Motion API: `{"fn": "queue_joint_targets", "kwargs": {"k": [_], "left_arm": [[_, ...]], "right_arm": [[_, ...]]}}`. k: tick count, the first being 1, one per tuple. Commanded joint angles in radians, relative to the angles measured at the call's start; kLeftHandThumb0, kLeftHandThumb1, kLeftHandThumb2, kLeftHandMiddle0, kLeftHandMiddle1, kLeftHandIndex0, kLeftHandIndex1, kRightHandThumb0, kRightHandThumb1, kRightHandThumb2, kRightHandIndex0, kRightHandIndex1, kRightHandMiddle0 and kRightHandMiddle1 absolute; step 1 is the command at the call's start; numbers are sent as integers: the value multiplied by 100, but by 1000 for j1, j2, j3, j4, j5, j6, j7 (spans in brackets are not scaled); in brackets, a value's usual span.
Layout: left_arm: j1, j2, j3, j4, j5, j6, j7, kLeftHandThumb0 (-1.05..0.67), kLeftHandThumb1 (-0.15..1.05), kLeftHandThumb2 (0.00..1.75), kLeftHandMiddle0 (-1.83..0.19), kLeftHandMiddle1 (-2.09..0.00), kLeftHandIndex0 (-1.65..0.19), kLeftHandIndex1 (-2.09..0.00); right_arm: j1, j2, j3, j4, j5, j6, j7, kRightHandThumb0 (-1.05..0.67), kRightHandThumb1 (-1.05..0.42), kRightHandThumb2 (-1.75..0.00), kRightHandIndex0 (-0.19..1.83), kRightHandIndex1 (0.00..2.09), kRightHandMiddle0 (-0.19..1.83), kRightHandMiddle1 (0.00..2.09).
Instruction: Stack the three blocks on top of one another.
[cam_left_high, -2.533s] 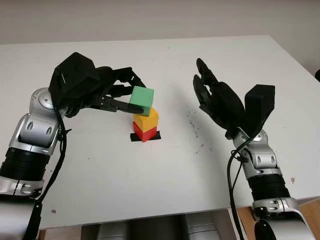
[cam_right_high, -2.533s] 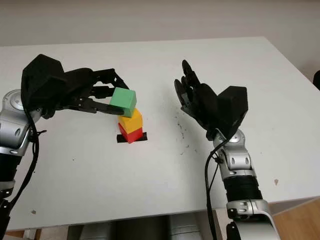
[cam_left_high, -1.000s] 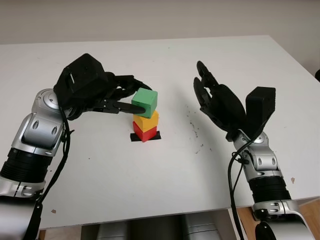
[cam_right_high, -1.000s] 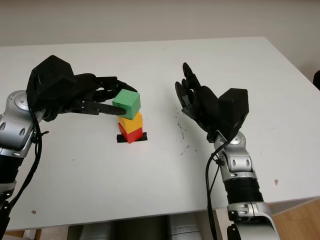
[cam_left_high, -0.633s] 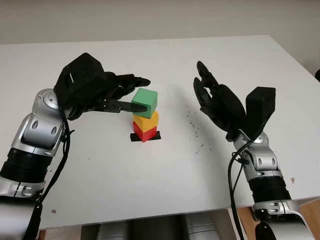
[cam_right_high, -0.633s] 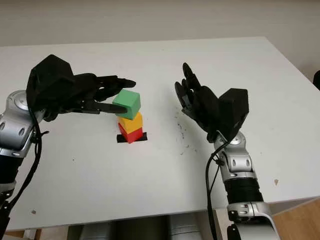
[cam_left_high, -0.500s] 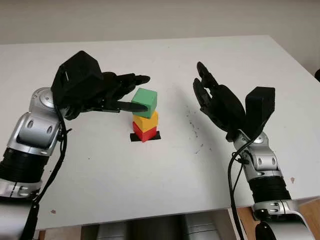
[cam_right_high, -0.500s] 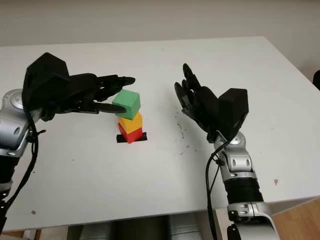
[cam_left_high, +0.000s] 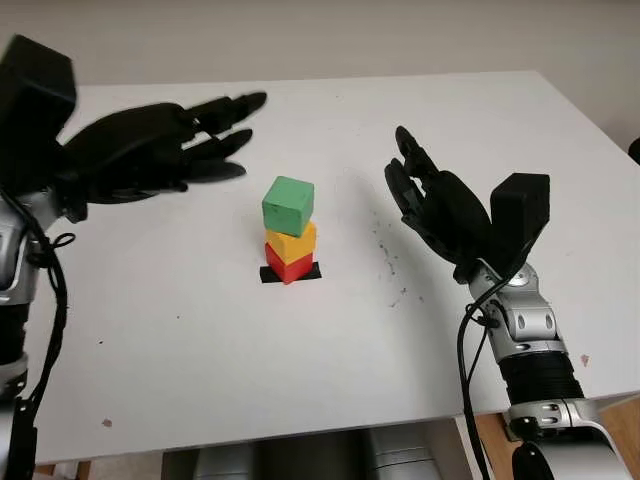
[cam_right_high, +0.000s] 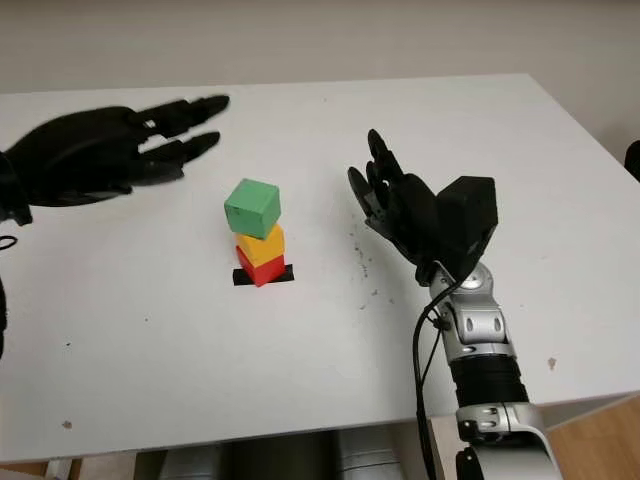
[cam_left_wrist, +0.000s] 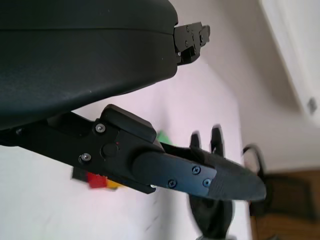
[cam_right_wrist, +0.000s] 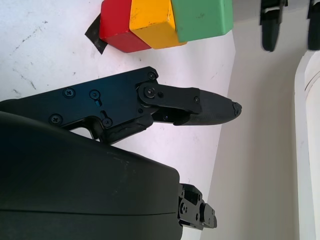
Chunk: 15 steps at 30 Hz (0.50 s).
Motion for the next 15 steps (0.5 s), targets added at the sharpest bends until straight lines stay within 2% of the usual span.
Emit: {"fn": "queue_joint_targets", "kwargs": {"k": [1, 4, 7, 11, 15], "left_arm": [[38, -55, 47, -3, -24, -21, 67, -85, 105, 51, 19, 0, 19, -3], [85, -163, 109, -14, -56, -55, 215, -77, 105, 53, 19, 0, 19, -1], [137, -281, 133, -34, -48, -141, 370, -75, 105, 45, 19, 0, 19, -1], [211, -363, 97, 7, 18, -340, 461, -73, 105, 48, 19, 0, 19, 0], [268, -385, 26, 77, 143, -534, 512, -75, 105, 53, 19, 0, 19, 0]], "right_arm": [[-17, 2, -10, 14, 6, -31, 6, -67, -105, -59, -19, 0, -19, 0], [-22, 3, -13, 29, 10, -50, 9, -66, -105, -66, -19, 0, -19, 0], [-27, 6, -16, 40, 10, -67, 7, -67, -105, -69, -19, 0, -19, 0], [-28, 19, -22, 39, 12, -68, -18, -69, -105, -69, -19, 0, -19, 0], [-30, 31, -26, 43, 17, -77, -26, -69, -105, -70, -19, 0, -19, 0]]}}
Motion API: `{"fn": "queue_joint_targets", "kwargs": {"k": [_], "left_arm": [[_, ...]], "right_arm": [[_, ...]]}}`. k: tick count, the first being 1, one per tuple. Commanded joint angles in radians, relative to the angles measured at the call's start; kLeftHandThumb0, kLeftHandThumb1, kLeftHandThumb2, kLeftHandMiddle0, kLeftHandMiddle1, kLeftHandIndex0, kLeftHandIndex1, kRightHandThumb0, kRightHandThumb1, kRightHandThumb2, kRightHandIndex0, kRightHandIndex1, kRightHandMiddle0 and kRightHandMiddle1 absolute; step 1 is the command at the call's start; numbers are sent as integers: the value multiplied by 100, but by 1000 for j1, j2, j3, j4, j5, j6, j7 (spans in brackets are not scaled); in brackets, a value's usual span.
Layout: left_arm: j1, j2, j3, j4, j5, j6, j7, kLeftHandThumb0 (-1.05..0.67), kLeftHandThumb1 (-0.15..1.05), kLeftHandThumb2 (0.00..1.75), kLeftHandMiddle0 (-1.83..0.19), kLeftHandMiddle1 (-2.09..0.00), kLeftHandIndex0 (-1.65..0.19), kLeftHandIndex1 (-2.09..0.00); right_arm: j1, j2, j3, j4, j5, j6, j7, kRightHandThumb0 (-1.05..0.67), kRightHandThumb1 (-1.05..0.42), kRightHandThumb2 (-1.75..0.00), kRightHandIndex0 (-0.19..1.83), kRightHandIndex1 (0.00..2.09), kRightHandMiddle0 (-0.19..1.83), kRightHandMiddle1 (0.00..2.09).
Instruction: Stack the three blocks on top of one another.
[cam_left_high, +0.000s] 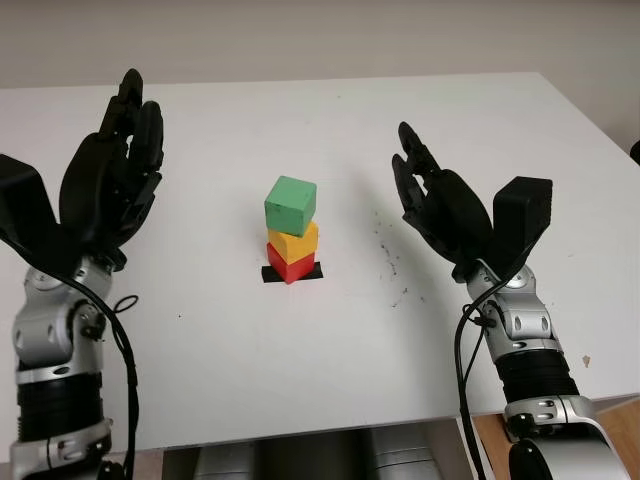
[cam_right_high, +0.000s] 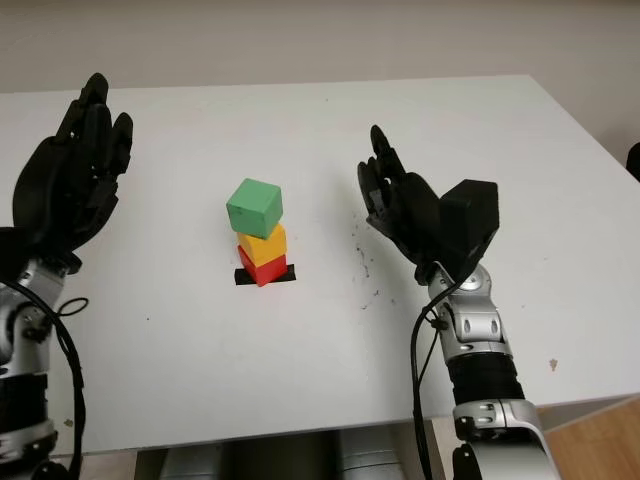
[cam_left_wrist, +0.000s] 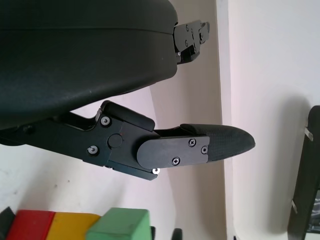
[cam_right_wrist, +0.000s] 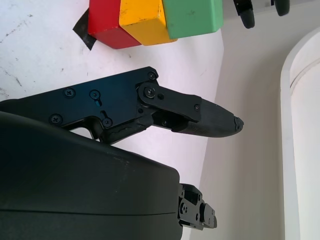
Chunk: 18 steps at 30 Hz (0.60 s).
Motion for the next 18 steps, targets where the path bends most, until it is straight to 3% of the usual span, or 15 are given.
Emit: {"fn": "queue_joint_targets", "kwargs": {"k": [1, 9, 18], "left_arm": [[30, -4, -38, 29, 56, -63, 21, -76, 105, 54, 19, 0, 19, 0], [73, -35, -77, 98, 67, -178, 23, -79, 105, 63, 19, 0, 19, 0], [104, -42, -107, 99, 72, -192, 13, -79, 105, 64, 19, 0, 19, 0]], "right_arm": [[-19, 12, -5, 6, 5, -23, -7, -69, -105, -71, -19, 0, -19, 0], [-29, 49, -5, 27, -8, -63, -57, -74, -105, -72, -19, 0, -19, 0], [-17, 71, -2, 14, -7, -69, -78, -73, -105, -74, -19, 0, -19, 0]]}}
